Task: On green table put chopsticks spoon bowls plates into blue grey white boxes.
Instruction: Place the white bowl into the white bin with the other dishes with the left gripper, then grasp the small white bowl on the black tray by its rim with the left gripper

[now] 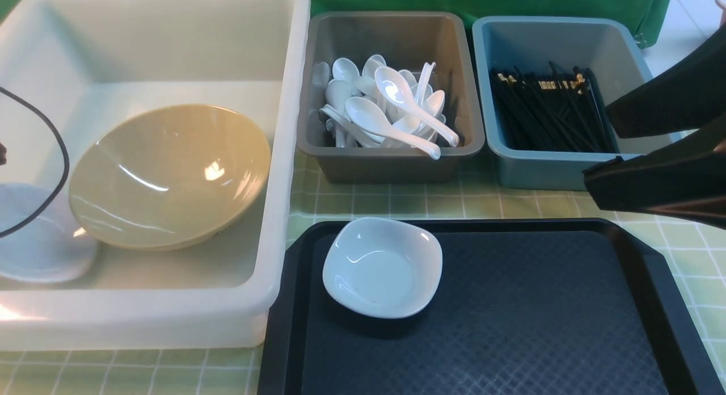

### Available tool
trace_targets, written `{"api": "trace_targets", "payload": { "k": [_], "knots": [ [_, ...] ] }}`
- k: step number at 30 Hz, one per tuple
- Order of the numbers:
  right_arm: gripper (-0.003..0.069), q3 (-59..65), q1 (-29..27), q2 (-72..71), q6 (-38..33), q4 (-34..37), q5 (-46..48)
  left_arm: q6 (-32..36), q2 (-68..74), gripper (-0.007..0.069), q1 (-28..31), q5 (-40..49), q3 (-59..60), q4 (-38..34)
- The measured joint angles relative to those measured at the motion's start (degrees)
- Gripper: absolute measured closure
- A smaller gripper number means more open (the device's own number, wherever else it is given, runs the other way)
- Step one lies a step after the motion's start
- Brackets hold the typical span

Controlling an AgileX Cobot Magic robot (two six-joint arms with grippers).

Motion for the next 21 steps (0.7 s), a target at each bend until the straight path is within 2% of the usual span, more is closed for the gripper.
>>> {"api": "trace_targets", "payload": {
  "k": [10,13,16,19,21],
  "knots": [
    [0.0168,0.00,0.00,0.00,0.00,0.00,0.07,0.06,-1.38,0.0128,-0.45,0.72,-0.19,-1.27],
    [0.0168,0.00,0.00,0.00,0.00,0.00,0.07,0.06,-3.68,0.0084,-0.40,1.96,-1.38,-0.51],
    [0.0168,0.00,0.00,0.00,0.00,0.00,0.13,0.06,-6.63,0.0081,-0.40,3.81,-3.68,-0.21],
    [0.0168,0.00,0.00,0.00,0.00,0.00,0.15,0.92,-12.84,0.0081,-0.40,6.29,-7.93,-4.78],
    [0.0168,0.00,0.00,0.00,0.00,0.00,0.15,4.38,-15.94,0.0081,-0.88,6.56,-9.00,-10.32]
  ]
}}
